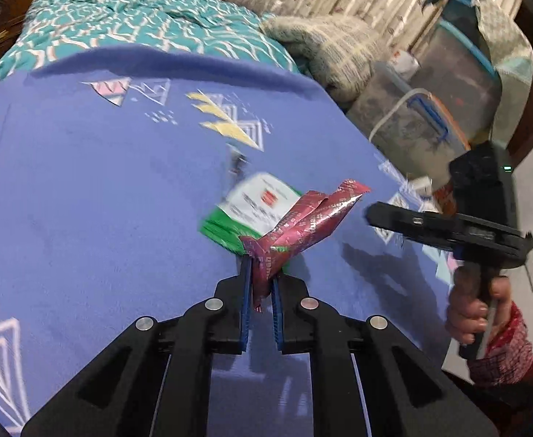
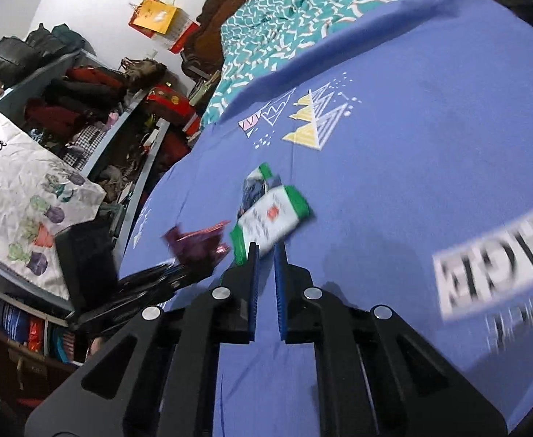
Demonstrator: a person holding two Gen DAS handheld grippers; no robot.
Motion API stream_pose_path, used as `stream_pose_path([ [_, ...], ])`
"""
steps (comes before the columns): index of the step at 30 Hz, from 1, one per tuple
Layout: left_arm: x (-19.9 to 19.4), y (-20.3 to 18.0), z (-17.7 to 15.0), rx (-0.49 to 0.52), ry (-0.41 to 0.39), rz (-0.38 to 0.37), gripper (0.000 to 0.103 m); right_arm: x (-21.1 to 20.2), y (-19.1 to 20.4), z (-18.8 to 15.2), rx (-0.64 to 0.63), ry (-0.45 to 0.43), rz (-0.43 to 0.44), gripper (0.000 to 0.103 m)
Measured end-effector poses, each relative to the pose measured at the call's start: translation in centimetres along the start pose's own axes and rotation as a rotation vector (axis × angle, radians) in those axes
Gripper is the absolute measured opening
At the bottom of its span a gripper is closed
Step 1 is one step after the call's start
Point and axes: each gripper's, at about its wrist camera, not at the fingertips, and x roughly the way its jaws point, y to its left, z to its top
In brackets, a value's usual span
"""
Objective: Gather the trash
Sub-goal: 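Grasp the red wrapper with the left tool while the right tool grasps the green-white sachet, then carry the red wrapper to the wastebasket and open the left tool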
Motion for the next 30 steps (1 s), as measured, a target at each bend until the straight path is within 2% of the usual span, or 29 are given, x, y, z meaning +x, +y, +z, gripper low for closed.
stream_pose_path([
  [3, 1.6, -0.4, -0.4, -0.001, 0.029, 0.01, 0.01, 0.4, -1.2, -0.5, 0.032, -0.005, -0.063, 0.015],
  [5, 1.4, 0.0, -0.1, -0.035, 0.028, -0.009, 0.01, 1.0, -2.4, -0.3, 0.09, 0.001, -0.061, 0.023],
  [6, 1.1, 0.1, -0.1, -0.048, 0.017, -0.022, 0.01, 1.3, -3.0, -0.1, 0.124, 0.002, -0.049, 0.043],
  [7, 0.5, 0.3, 0.1, -0.058, 0.001, -0.036, 0.01, 1.5, -3.1, 0.1, 0.147, -0.009, -0.046, 0.071],
  [8, -0.1, 0.3, 0.4, -0.06, -0.018, -0.028, 0.01, 1.6, -3.1, 0.3, 0.153, -0.032, -0.052, 0.075],
  [9, -0.5, 0.4, 0.6, -0.058, -0.028, -0.018, 0.01, 1.7, -3.0, 0.7, 0.146, -0.047, -0.059, 0.074],
  [10, -0.6, 0.5, 1.0, -0.055, -0.035, -0.004, 0.01, 2.1, -2.7, 1.1, 0.135, -0.042, -0.066, 0.069],
  [13, -0.3, 1.2, 2.1, -0.065, -0.034, 0.013, 0.01, 3.9, -1.8, 1.8, 0.111, -0.019, -0.076, 0.062],
  [15, 0.9, 1.9, 2.8, -0.074, -0.017, 0.039, 0.01, 5.5, -1.6, 2.3, 0.111, -0.003, -0.092, 0.057],
  [17, 2.1, 2.7, 3.0, -0.098, 0.016, 0.053, 0.01, 6.8, -1.1, 2.3, 0.114, -0.01, -0.095, 0.057],
  [20, 2.4, 3.8, 2.9, -0.143, 0.013, 0.009, 0.01, 8.2, -0.5, 3.0, 0.133, -0.011, -0.067, 0.053],
  [22, 2.4, 4.3, 2.8, -0.165, 0.01, -0.012, 0.01, 9.2, 0.2, 2.9, 0.133, 0.022, -0.045, 0.03],
  [23, 2.4, 4.3, 2.7, -0.169, 0.006, -0.016, 0.01, 9.7, 0.3, 2.5, 0.146, 0.043, -0.022, 0.025],
  [24, 2.3, 4.2, 2.7, -0.167, 0.003, -0.01, 0.01, 9.7, 0.2, 1.9, 0.155, 0.048, -0.007, 0.017],
  [25, 2.3, 4.1, 2.7, -0.163, 0.003, -0.004, 0.01, 9.4, 0.3, 1.7, 0.155, 0.04, -0.002, 0.014],
  [28, 2.0, 3.1, 2.4, -0.154, 0.013, 0.003, 0.01, 6.7, -0.3, 1.3, 0.149, -0.024, -0.003, 0.012],
  [30, 2.0, 1.7, 2.4, -0.121, 0.017, -0.007, 0.01, 4.1, -1.3, 1.2, 0.137, -0.069, -0.037, 0.012],
])
